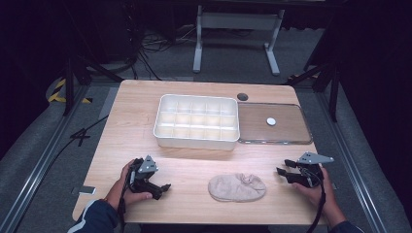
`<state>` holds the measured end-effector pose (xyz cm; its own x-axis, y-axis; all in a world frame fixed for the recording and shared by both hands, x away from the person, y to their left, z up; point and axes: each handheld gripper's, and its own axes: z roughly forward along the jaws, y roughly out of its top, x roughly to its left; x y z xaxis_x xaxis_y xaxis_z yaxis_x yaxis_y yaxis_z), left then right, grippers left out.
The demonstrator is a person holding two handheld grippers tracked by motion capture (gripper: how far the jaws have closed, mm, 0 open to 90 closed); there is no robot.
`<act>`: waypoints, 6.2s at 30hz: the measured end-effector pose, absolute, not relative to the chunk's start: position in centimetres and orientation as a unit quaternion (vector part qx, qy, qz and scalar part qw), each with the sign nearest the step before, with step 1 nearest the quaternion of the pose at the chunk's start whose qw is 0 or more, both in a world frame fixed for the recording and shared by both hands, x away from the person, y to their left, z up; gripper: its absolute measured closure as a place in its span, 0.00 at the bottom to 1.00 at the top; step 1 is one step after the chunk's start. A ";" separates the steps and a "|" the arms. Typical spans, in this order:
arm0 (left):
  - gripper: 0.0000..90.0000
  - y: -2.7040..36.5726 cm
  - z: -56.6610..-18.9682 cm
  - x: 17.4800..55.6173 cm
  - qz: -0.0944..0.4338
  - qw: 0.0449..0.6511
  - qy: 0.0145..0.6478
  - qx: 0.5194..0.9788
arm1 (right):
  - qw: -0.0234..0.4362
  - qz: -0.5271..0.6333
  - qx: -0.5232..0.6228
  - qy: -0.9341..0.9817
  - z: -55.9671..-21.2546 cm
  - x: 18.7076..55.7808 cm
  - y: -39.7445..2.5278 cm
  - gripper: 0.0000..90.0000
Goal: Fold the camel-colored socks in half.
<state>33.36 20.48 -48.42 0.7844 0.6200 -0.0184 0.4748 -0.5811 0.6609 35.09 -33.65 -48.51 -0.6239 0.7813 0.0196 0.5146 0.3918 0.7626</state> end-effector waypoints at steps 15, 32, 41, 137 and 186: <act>0.00 20.4 -48.4 33.3 0.112 0.335 0.313 0.882 | 0.164 0.430 0.354 0.814 -46.0 33.8 -31.7 0.64; 0.06 20.2 -48.1 33.1 0.120 0.329 0.326 0.878 | 0.107 0.443 0.221 0.862 -44.9 30.8 -22.9 0.92; 0.18 20.1 -47.7 33.5 0.126 0.323 0.357 0.867 | 0.091 0.405 0.182 0.891 -46.7 30.4 -19.3 0.98; 0.91 10.6 -45.0 33.7 0.081 0.410 0.300 0.857 | 0.130 0.411 0.193 0.881 -45.4 34.7 -14.1 0.90; 0.90 6.9 -44.5 34.3 0.120 0.400 0.286 0.862 | 0.133 0.391 0.256 0.874 -47.3 35.2 -19.0 0.89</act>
